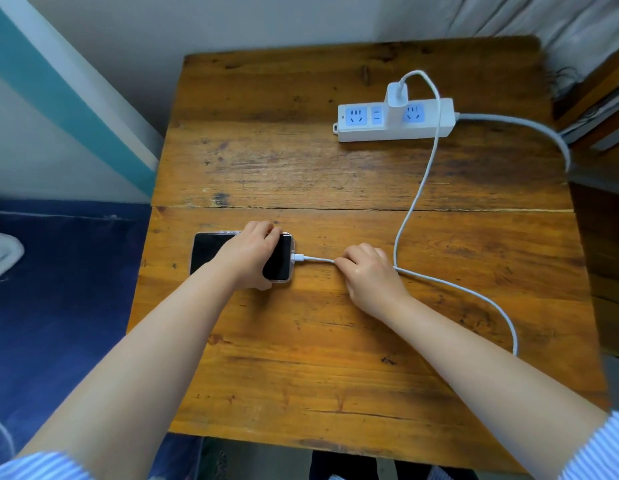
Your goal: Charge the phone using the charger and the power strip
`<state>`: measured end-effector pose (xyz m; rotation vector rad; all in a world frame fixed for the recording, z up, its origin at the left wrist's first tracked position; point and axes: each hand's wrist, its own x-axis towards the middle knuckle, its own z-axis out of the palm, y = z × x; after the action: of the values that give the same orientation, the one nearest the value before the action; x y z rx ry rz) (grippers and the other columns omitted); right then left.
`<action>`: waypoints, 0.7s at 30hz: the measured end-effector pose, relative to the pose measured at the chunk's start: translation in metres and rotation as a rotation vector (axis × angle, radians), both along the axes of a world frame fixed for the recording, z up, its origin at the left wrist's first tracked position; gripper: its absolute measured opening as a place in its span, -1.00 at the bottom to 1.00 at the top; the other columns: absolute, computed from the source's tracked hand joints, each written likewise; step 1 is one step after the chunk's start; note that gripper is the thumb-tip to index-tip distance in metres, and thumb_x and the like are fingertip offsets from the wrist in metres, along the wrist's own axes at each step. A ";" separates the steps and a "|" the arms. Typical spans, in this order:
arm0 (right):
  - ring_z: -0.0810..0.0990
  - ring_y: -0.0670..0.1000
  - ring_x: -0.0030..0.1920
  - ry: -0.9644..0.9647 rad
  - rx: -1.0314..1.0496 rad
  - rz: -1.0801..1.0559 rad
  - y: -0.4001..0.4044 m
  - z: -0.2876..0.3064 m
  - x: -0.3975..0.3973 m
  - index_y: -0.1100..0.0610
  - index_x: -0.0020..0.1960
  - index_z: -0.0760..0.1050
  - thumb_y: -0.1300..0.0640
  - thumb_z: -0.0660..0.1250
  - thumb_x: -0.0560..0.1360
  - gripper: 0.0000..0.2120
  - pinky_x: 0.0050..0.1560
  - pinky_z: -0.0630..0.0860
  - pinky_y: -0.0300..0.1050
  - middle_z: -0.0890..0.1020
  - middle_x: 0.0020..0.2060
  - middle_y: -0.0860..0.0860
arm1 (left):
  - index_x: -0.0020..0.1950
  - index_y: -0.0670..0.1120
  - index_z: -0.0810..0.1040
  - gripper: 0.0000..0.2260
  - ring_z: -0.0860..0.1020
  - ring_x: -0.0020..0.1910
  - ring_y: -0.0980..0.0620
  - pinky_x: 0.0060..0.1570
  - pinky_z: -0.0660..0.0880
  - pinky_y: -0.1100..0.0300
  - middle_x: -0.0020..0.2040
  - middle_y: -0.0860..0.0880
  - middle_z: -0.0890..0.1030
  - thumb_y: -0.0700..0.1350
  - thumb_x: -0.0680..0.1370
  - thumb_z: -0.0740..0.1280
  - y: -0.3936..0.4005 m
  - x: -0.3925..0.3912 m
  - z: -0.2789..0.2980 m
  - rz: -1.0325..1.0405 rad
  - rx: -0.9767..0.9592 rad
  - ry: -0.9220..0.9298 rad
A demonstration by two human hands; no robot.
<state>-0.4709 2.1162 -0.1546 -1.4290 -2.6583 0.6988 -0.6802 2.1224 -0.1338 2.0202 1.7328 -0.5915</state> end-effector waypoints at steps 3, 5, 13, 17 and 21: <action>0.40 0.17 0.12 -0.033 -0.011 0.002 0.001 0.001 -0.001 0.26 0.18 0.43 0.38 0.14 0.49 -0.72 0.10 0.30 0.00 0.51 0.09 0.19 | 0.47 -0.15 -0.03 -0.10 0.11 0.44 -0.12 0.38 0.25 0.04 0.48 -0.14 0.12 -0.07 0.34 0.49 -0.001 0.002 0.001 -0.003 -0.003 0.016; 0.39 0.18 0.13 -0.032 -0.038 0.014 0.002 0.003 0.000 0.26 0.20 0.42 0.37 0.15 0.49 -0.70 0.13 0.31 0.01 0.51 0.10 0.19 | 0.48 -0.17 -0.06 -0.09 0.10 0.45 -0.13 0.40 0.23 0.04 0.49 -0.16 0.10 -0.08 0.35 0.48 -0.002 0.004 0.001 -0.001 -0.004 0.027; 0.36 0.16 0.26 -0.030 -0.102 -0.025 0.006 0.014 0.025 0.23 0.33 0.29 0.35 0.18 0.48 -0.59 0.31 0.26 0.06 0.48 0.23 0.18 | 0.47 -0.20 -0.03 -0.33 0.01 0.50 -0.13 0.48 -0.08 0.00 0.51 -0.20 0.08 0.14 0.54 0.15 -0.028 0.049 -0.007 0.173 0.270 -0.032; 0.42 0.19 0.22 0.061 -0.090 -0.124 0.009 0.023 0.040 0.28 0.28 0.36 0.35 0.22 0.47 -0.63 0.27 0.35 0.05 0.53 0.18 0.22 | 0.47 -0.22 -0.07 -0.49 -0.10 0.51 -0.12 0.47 -0.20 0.06 0.53 -0.20 -0.02 0.00 0.62 -0.02 -0.043 0.092 -0.027 0.192 0.312 -0.177; 0.51 0.23 0.12 0.200 -0.030 -0.259 0.016 0.039 0.054 0.34 0.16 0.46 0.39 0.27 0.45 -0.72 0.17 0.40 -0.01 0.60 0.08 0.27 | 0.47 -0.20 -0.14 -0.48 -0.16 0.51 -0.08 0.43 -0.27 0.11 0.53 -0.17 -0.08 0.02 0.61 -0.04 -0.053 0.115 -0.045 0.203 0.268 -0.219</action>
<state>-0.4168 2.1324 -0.1155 -1.5793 -2.2712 0.8091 -0.5651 2.0691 -0.1787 1.9577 1.9297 -0.0716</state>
